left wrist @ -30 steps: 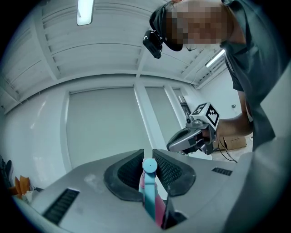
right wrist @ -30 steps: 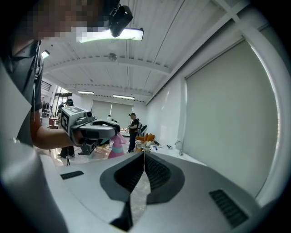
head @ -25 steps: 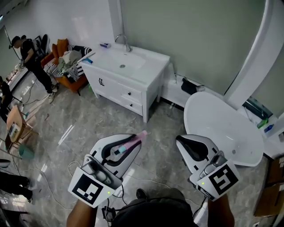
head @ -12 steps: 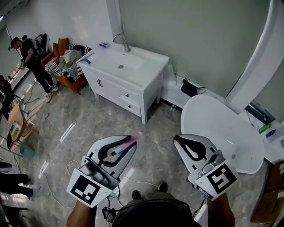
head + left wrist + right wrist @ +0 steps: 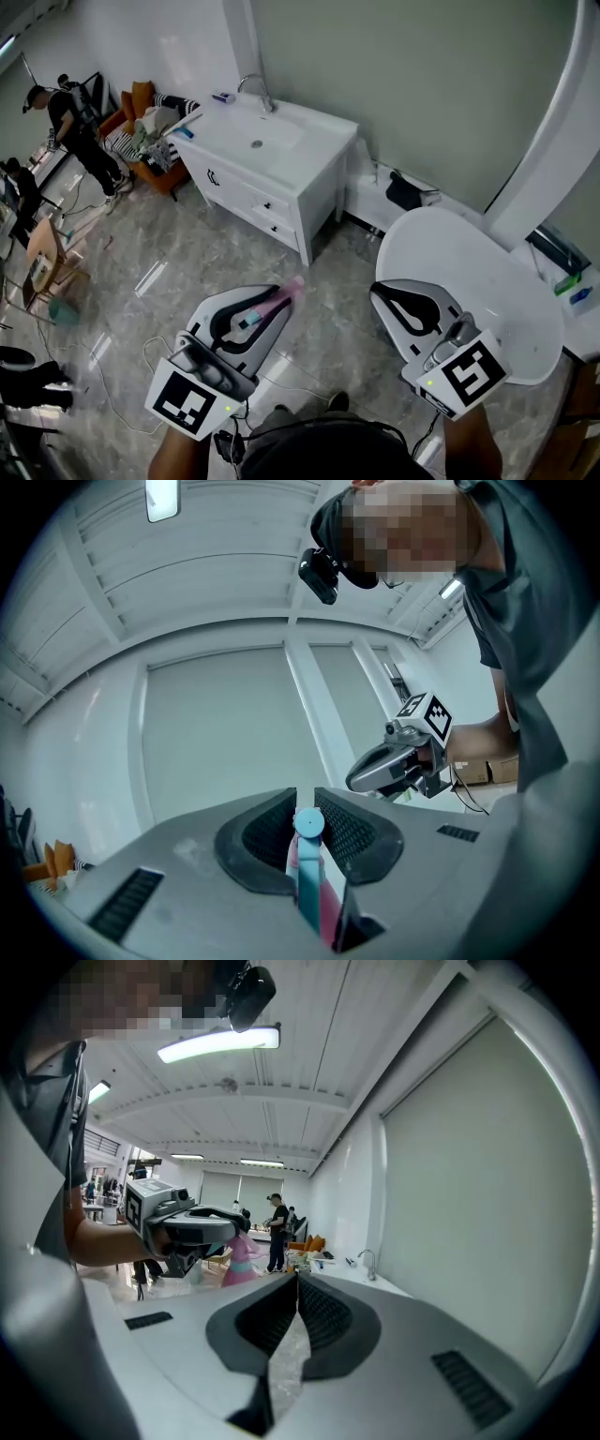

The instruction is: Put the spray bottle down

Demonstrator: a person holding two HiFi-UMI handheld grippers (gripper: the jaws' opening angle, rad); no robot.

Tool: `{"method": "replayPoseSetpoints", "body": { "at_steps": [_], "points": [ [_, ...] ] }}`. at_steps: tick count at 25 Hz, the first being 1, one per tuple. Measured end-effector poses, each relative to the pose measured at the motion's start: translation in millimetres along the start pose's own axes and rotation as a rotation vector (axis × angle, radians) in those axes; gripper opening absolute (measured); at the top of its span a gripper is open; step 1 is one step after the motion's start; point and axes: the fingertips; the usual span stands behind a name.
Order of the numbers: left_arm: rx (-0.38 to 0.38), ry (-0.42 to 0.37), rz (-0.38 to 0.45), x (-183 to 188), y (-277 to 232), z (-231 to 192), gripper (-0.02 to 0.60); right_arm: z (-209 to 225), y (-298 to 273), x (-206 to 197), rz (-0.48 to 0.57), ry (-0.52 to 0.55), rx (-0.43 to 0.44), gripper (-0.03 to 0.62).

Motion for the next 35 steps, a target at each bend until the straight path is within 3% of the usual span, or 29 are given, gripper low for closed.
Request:
{"method": "replayPoseSetpoints", "body": {
  "at_steps": [10, 24, 28, 32, 35],
  "points": [
    [-0.015, 0.007, -0.008, -9, -17, -10, 0.058, 14, -15, -7, -0.022, -0.013, 0.001, 0.009],
    [-0.115, 0.017, 0.013, -37, -25, -92, 0.058, 19, -85, 30, -0.048, -0.051, -0.082, 0.009],
    [-0.129, 0.071, -0.021, -53, -14, -117, 0.058, 12, -109, 45, -0.027, -0.044, -0.103, 0.009],
    [-0.150, -0.015, 0.000, -57, -15, -143, 0.058, 14, -139, 56, -0.013, -0.092, -0.108, 0.009],
    [-0.165, -0.027, 0.033, -55, -28, -155, 0.059, 27, -147, 63, -0.017, -0.086, -0.127, 0.009]
  ]
}}
Point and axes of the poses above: the fingertips, and each gripper's own axes: y backward along the fingers, z to its right, x out of its top, and after that the axes turned 15 degrees about -z, right-handed
